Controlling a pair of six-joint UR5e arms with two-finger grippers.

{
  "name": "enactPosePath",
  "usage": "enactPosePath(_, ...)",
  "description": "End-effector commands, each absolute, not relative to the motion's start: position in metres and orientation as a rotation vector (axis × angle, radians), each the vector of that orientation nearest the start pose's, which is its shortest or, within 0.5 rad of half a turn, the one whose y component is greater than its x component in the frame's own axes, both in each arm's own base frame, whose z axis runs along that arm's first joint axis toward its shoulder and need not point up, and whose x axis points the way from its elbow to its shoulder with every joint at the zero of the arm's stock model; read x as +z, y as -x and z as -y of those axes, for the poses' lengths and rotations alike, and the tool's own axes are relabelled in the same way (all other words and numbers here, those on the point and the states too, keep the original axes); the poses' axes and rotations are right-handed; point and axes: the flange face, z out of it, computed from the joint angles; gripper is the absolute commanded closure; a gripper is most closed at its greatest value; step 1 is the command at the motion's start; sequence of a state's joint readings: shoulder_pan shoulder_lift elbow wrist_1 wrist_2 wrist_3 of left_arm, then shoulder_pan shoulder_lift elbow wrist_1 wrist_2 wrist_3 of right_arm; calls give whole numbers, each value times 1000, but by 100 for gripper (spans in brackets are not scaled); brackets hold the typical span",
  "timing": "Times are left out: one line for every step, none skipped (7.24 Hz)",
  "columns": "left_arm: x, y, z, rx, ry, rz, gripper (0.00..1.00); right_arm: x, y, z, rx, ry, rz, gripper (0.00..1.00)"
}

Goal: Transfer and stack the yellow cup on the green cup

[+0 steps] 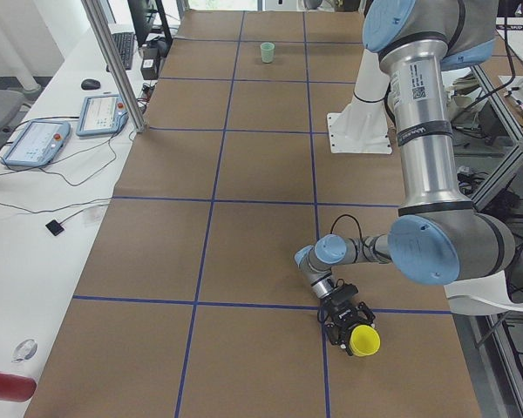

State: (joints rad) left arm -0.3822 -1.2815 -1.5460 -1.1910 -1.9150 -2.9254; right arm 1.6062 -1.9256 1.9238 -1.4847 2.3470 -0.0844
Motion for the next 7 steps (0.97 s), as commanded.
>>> enactPosePath(831, -212, 184, -1750, -27, 900, 0, 617, -76, 346, -82, -137, 769, 0)
enactPosePath(831, -214, 181, -1744, -24, 903, 13, 615, -76, 345, -83, -139, 769, 0)
enactPosePath(830, -214, 180, -1745, -27, 905, 37, 614, -77, 345, -82, -142, 768, 0)
enactPosePath(834, -206, 176, -1739, -32, 921, 54, 614, -77, 343, -82, -141, 769, 0)
enactPosePath(837, -193, 172, -1720, -35, 935, 55, 613, -77, 341, -80, -141, 768, 0)
enactPosePath(836, -163, 161, -1680, -35, 954, 55, 614, -77, 341, -79, -138, 772, 0)
enactPosePath(813, -152, 158, -1649, -10, 911, 55, 618, -75, 335, -77, -124, 776, 0)
